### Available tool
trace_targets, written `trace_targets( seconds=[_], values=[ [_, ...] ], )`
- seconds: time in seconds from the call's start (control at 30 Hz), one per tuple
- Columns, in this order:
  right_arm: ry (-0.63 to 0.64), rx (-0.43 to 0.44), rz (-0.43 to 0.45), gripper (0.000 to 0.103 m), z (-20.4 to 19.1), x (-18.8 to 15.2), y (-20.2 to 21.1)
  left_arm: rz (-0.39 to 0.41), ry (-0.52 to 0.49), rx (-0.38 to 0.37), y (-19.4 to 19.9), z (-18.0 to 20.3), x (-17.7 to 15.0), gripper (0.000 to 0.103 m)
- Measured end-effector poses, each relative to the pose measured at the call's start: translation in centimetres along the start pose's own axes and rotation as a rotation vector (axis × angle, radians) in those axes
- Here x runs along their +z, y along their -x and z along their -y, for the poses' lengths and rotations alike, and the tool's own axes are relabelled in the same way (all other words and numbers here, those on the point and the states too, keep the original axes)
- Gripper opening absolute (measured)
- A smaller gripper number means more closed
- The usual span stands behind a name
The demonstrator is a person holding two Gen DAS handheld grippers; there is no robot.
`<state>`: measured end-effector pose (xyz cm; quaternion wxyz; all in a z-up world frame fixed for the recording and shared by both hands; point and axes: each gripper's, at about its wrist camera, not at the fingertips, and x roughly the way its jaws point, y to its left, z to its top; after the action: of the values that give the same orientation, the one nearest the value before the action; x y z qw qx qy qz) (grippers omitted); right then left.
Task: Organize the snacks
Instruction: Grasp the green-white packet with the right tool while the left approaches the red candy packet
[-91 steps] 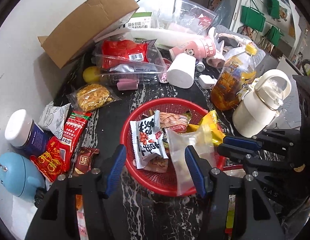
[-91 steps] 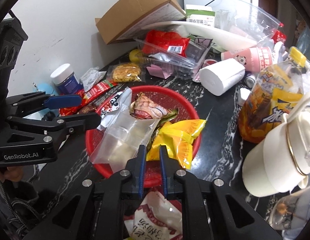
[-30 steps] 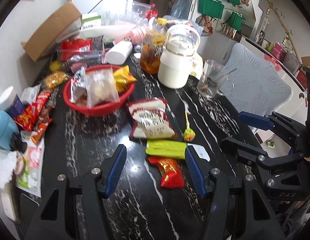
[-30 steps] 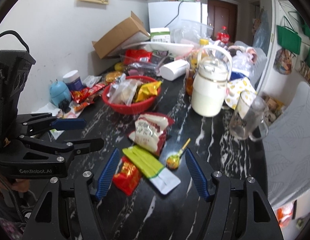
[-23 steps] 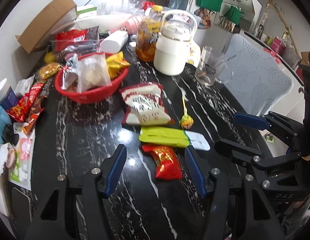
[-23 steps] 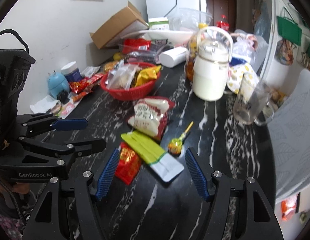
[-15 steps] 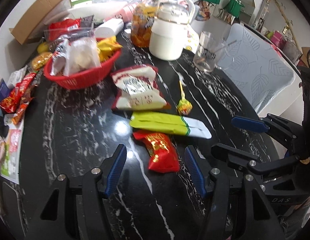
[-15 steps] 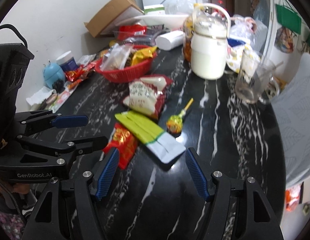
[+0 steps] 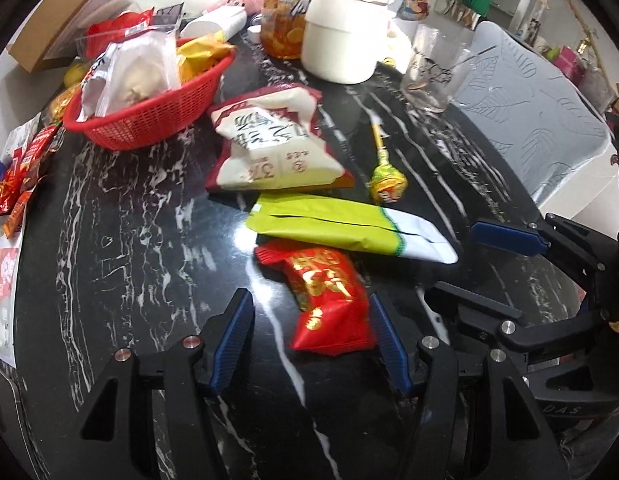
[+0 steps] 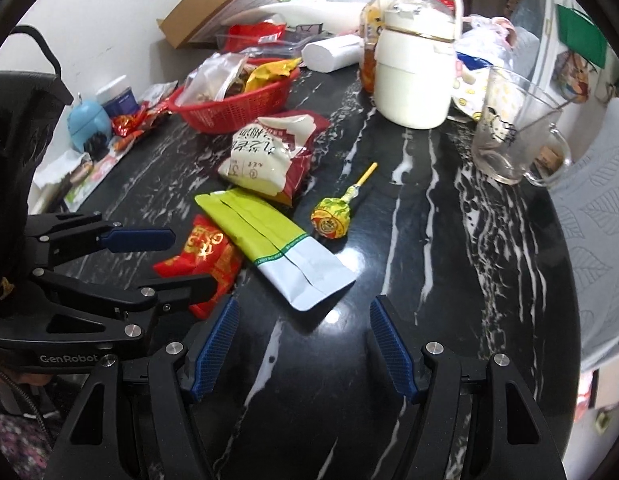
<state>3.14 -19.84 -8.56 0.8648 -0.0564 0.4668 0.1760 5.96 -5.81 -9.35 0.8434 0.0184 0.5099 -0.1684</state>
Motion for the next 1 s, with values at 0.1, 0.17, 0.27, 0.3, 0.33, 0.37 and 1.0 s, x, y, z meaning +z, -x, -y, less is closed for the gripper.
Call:
trace_targets(
  seconds=[0.1,0.17,0.27,0.3,0.33,0.37,1.0],
  values=[
    [0.015,0.001,-0.01,0.069,0.0,0.4,-0.8,-0.003,0.021,-0.003,-0.1,-0.6,0.2,0.059],
    [0.036,-0.006,-0.009,0.069,-0.1,0.7,-1.3,-0.001,0.023,0.009,0.1,-0.9,0.3,0.059],
    [0.075,-0.016,-0.017,0.068,-0.4,1.1,-2.1,-0.002,0.036,0.0,0.4,-1.6,0.3,0.059],
    [0.089,-0.017,-0.02,0.068,-0.6,1.2,-2.4,-0.002,0.04,-0.002,0.6,-1.7,0.2,0.059],
    [0.109,-0.013,-0.023,0.068,-0.8,1.4,-2.7,-0.002,0.042,-0.003,0.7,-1.9,0.2,0.059],
    [0.123,-0.01,-0.024,0.068,-1.1,1.5,-3.0,-0.004,0.042,-0.003,0.7,-2.0,0.2,0.059],
    [0.126,0.082,-0.071,0.007,-0.4,3.3,-4.1,0.006,0.053,-0.048,0.3,-2.1,0.6,0.059]
  ],
)
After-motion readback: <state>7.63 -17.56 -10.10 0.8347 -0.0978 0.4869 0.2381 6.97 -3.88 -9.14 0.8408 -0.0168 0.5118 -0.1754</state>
